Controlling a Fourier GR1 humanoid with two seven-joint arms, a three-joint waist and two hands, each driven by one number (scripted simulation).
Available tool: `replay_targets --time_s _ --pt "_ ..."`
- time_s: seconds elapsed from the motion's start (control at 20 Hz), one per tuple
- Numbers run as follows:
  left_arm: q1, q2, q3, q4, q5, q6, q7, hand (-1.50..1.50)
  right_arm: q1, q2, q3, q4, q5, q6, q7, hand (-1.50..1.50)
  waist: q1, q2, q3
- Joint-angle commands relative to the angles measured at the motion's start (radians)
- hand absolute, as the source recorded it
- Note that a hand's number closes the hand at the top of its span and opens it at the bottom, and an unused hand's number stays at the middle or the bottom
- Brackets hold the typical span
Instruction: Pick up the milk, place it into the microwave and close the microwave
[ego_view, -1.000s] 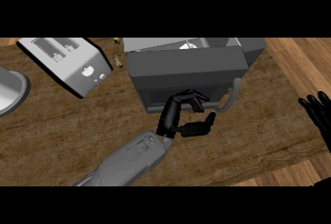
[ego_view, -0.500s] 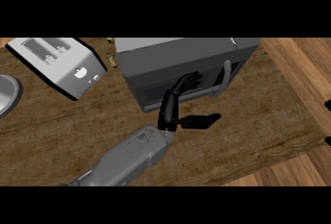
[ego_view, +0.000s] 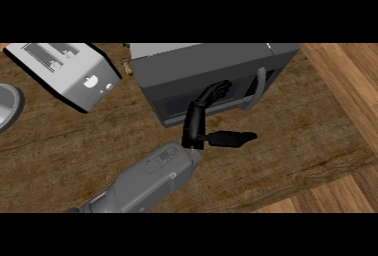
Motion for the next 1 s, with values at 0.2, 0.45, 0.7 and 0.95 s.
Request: replay_targets --time_s 0.2,0.45,0.7,0.95 --pt "-0.080 0.001 0.071 0.063 0.074 0.028 -0.032 -1.50 -0.037 -0.014 -0.006 0.029 0.013 -0.006 -0.001 1.50 -0.005 0.014 0.002" --pt "-0.083 0.001 0.057 0.083 0.099 0.020 -0.054 -1.50 -0.065 -0.031 -0.007 0.041 0.028 -0.012 0.007 1.50 0.000 0.016 0.001" --pt "-0.084 0.001 0.042 0.073 0.114 0.008 -0.077 -1.50 -0.055 0.109 0.055 0.127 -0.170 0.070 0.034 -1.50 0.024 0.032 0.007" --pt "-0.095 0.001 0.039 0.090 0.134 0.008 -0.098 -1.50 -0.075 0.105 0.050 0.182 -0.231 0.107 0.064 -1.50 0.020 0.032 0.005"
